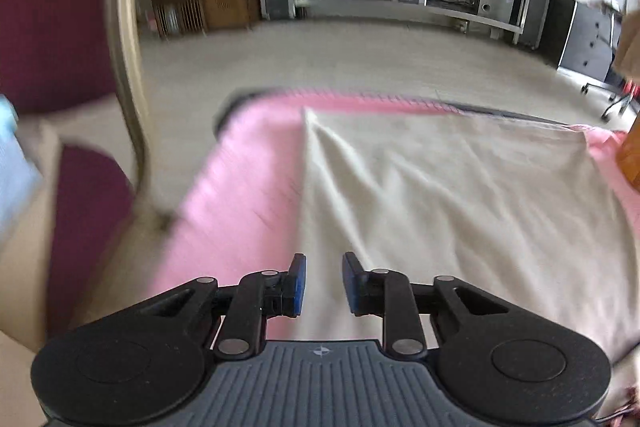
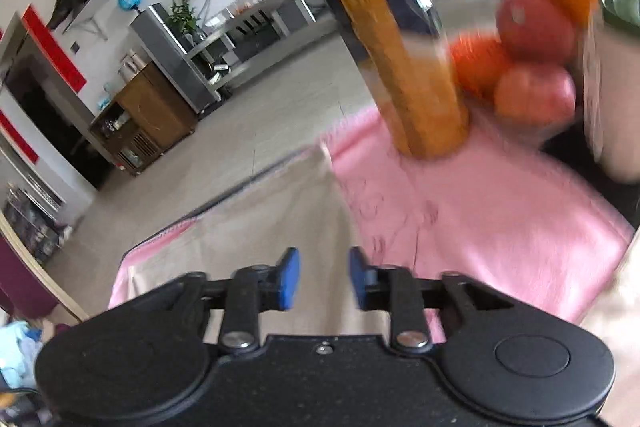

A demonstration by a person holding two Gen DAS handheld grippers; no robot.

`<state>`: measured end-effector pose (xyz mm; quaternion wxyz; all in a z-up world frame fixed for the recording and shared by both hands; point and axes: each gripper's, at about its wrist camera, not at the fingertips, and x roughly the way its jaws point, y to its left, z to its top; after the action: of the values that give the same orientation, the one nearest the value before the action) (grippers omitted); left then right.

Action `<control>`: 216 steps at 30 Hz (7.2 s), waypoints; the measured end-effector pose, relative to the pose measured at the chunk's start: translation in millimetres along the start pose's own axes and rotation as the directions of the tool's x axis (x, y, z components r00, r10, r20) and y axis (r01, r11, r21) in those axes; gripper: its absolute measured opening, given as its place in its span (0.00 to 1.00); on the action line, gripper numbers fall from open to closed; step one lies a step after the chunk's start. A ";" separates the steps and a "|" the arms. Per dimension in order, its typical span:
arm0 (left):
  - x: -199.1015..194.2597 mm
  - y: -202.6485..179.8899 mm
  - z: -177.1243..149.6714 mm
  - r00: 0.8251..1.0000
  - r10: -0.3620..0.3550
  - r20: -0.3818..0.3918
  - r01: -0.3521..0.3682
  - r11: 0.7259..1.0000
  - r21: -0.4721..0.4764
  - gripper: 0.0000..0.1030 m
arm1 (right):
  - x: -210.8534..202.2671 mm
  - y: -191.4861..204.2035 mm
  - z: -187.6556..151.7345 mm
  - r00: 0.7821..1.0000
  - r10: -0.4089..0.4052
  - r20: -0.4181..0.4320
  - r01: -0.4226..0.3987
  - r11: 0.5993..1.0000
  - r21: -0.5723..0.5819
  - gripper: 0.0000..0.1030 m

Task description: Fold clothes

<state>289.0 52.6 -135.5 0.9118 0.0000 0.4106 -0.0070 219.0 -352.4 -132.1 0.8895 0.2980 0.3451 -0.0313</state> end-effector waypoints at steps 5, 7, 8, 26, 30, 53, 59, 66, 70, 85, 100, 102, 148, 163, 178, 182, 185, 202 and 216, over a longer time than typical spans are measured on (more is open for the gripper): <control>26.6 -11.0 1.2 0.998 -0.055 0.019 0.055 0.998 -0.010 0.16 | 41.3 -13.3 -10.1 0.995 0.074 -0.073 -0.072 0.997 0.037 0.12; 45.4 -8.2 0.8 0.999 -0.042 -0.002 0.042 0.999 -0.023 0.16 | 60.2 -16.0 -13.9 0.974 0.172 -0.145 -0.164 0.984 0.067 0.12; 52.6 -6.8 0.4 0.999 -0.038 -0.007 0.038 0.999 -0.029 0.18 | 70.1 -19.0 -15.9 0.956 0.222 -0.190 -0.209 0.974 0.088 0.12; -82.7 39.0 -25.1 0.981 0.193 -0.018 -0.192 0.979 0.063 0.14 | -82.7 -38.2 -22.3 0.997 -0.003 0.082 -0.010 0.987 0.163 0.13; -111.0 49.7 -47.9 0.997 0.075 -0.007 -0.075 0.996 -0.042 0.18 | -106.7 -19.1 -41.4 0.992 0.082 0.100 -0.094 0.988 0.120 0.19; -54.8 11.2 -83.8 0.993 0.042 -0.110 -0.035 0.998 0.061 0.15 | -6.4 -50.7 -79.4 0.976 0.075 -0.204 -0.016 0.960 0.279 0.00; -84.8 22.9 -88.5 0.993 0.102 -0.066 -0.100 0.994 0.036 0.12 | -53.3 -94.2 -72.3 0.990 -0.106 -0.094 0.137 0.893 0.430 0.03; -126.1 39.4 -99.6 0.991 0.127 -0.028 -0.128 0.991 -0.025 0.12 | -133.5 -68.8 -82.4 1.000 0.021 -0.007 -0.018 0.956 0.292 0.16; -146.3 46.4 -128.6 0.995 0.010 -0.098 -0.018 0.996 -0.087 0.13 | -163.0 -59.3 -103.8 0.996 0.088 -0.026 -0.081 0.973 0.217 0.29; -118.1 7.7 -160.4 0.989 -0.019 -0.148 0.025 0.999 0.040 0.21 | -92.2 2.1 -162.1 0.949 -0.001 -0.316 -0.025 0.997 -0.079 0.28; -148.0 19.8 -188.5 0.967 0.002 -0.253 0.026 0.994 0.107 0.26 | -114.6 -12.1 -180.4 0.933 -0.046 -0.358 0.001 0.992 -0.127 0.21; -157.2 17.7 -197.7 0.965 0.015 -0.262 0.024 0.989 0.146 0.26 | -125.6 -16.7 -185.4 0.927 -0.055 -0.370 0.012 0.993 -0.119 0.21; -269.2 199.0 -118.4 0.939 0.161 0.304 -0.020 0.908 -0.419 0.27 | -203.7 44.0 -171.1 0.938 0.336 -0.087 -0.321 0.936 0.145 0.55; -208.1 257.6 -62.6 0.942 0.146 0.302 0.023 0.871 -0.491 0.36 | -192.0 106.7 -173.1 0.905 0.413 -0.098 -0.401 0.908 0.125 0.60; -263.0 154.3 -64.5 0.884 0.231 0.406 -0.152 0.964 -0.218 0.00 | -197.3 47.3 -149.7 0.922 0.385 -0.037 -0.372 0.909 0.189 0.63; -281.6 89.2 -69.4 0.867 0.181 0.463 -0.159 0.983 -0.087 0.00 | -199.6 9.1 -133.0 0.944 0.330 -0.021 -0.320 0.928 0.190 0.64; -281.6 34.3 -76.0 0.866 0.146 0.478 -0.168 0.986 0.004 0.00 | -196.1 -29.0 -131.5 0.959 0.285 0.006 -0.277 0.928 0.248 0.64; -188.1 -218.9 -200.2 0.975 -0.108 0.192 -0.021 0.821 0.571 0.20 | -182.6 -68.5 -135.1 0.982 0.186 -0.027 -0.172 0.946 0.274 0.65; -171.3 -37.5 -163.3 0.985 0.130 0.117 -0.161 0.939 0.305 0.32 | -162.3 -23.8 -150.5 0.984 0.127 -0.122 -0.123 0.992 0.039 0.62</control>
<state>52.7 18.2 -115.3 0.9167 0.1747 0.3593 -0.0046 -0.1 -313.2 -129.4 0.8616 0.3345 0.3798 0.0377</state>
